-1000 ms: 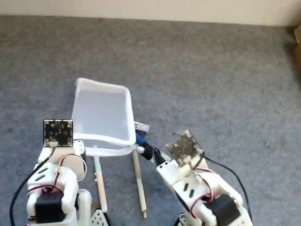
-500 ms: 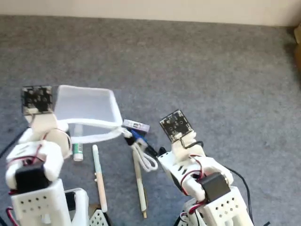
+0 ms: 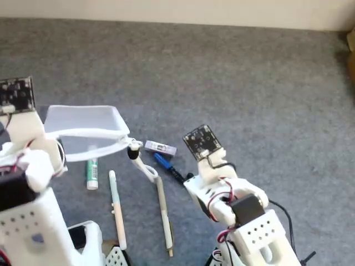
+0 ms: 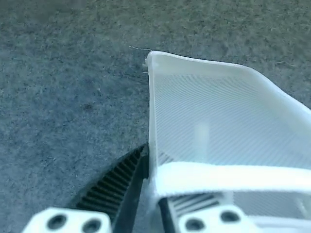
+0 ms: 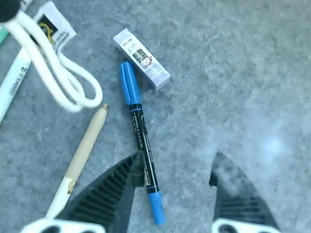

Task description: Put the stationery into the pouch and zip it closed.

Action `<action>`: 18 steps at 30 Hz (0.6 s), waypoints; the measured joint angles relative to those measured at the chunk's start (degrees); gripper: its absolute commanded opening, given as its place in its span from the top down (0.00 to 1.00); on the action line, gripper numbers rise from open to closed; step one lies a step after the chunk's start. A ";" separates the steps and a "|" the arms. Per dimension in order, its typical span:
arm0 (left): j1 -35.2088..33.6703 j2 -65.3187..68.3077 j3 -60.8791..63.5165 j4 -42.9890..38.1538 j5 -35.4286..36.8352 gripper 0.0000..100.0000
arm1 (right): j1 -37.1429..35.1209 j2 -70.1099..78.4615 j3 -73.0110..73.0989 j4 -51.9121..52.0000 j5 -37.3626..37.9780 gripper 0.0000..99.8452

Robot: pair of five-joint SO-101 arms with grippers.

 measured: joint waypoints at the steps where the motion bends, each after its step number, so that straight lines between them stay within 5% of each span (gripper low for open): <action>1: 0.00 1.76 -0.97 0.53 0.00 0.99 | 0.00 1.32 -0.79 0.00 0.00 0.79; 18: -7.12 7.12 -7.38 4.48 1.05 0.99 | -9.85 28.84 -17.41 -0.26 0.00 0.79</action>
